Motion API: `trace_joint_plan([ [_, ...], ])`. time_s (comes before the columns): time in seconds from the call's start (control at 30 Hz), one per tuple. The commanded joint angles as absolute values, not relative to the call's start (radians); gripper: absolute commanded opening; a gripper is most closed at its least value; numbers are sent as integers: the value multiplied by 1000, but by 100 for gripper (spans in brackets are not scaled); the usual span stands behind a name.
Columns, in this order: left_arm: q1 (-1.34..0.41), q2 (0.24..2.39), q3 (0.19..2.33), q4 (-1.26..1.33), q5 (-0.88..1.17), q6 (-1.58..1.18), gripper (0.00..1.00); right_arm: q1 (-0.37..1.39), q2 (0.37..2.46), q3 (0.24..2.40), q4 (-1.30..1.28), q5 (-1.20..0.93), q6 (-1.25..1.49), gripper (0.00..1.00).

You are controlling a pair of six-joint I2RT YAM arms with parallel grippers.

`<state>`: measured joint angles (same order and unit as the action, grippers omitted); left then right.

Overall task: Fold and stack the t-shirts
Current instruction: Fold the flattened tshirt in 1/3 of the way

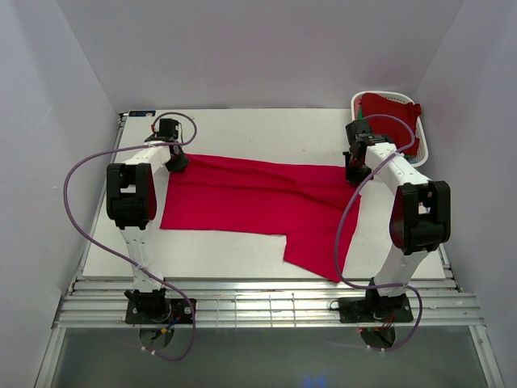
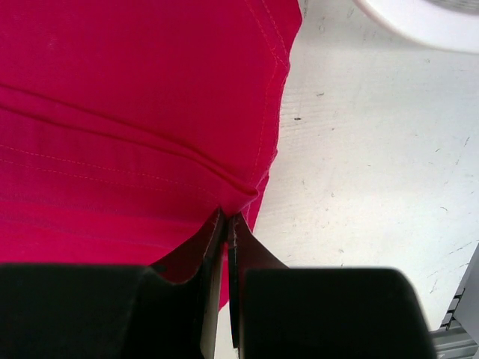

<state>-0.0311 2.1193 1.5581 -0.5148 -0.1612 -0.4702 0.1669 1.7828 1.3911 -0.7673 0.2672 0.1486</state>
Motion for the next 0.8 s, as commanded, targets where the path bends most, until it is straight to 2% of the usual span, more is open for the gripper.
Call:
trace_joint_plan([
  [0.0, -28, 2115, 1529, -537, -183, -457, 24, 167, 1770, 1381, -787, 311, 135, 8],
  [0.57, -28, 2088, 1522, -537, -143, -446, 24, 167, 1899, 1439, -729, 189, 147, 20],
  [0.77, -28, 2086, 1517, -537, -143, -445, 24, 169, 1925, 1456, -732, 192, 146, 21],
])
